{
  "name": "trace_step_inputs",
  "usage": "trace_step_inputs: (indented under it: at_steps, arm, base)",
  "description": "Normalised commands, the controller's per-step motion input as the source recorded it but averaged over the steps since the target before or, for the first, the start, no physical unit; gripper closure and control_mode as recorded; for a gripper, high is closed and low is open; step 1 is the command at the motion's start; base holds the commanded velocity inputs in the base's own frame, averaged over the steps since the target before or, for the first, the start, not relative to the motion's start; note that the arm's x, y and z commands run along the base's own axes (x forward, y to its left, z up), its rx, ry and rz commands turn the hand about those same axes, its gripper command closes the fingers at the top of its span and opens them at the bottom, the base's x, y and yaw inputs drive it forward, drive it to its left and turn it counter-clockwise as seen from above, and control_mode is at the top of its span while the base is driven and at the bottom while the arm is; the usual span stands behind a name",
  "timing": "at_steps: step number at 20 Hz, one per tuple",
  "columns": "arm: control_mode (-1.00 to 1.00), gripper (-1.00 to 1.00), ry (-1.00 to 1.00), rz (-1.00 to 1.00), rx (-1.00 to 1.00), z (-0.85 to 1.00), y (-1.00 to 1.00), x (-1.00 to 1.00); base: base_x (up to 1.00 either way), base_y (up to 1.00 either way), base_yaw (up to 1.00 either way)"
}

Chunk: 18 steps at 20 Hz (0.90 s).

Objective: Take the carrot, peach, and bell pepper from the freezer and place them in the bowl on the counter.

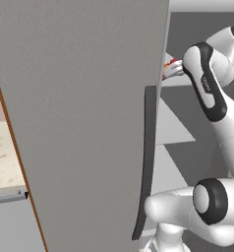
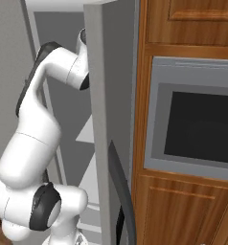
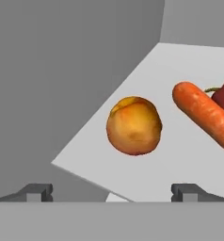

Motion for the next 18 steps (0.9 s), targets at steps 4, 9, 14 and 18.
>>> trace_step_inputs:
  at_steps: [4, 9, 14, 18]
  arm:
    - [-1.0, -1.0, 0.0, 0.06, 0.0, -0.17, 0.0, 0.33]
    - [-1.0, -1.0, 0.01, 0.07, 0.0, -0.13, 0.0, 0.23]
    - [-1.0, -1.0, 0.0, 0.03, 0.0, -0.06, 0.08, 0.22]
    - [-1.0, -1.0, 0.0, 0.0, 0.0, -0.01, 0.08, 0.29]
  base:
    - [0.0, 0.0, 0.0]
    - [0.0, 0.0, 0.0]
    - [0.0, 0.0, 0.0]
    - [0.0, 0.0, 0.0]
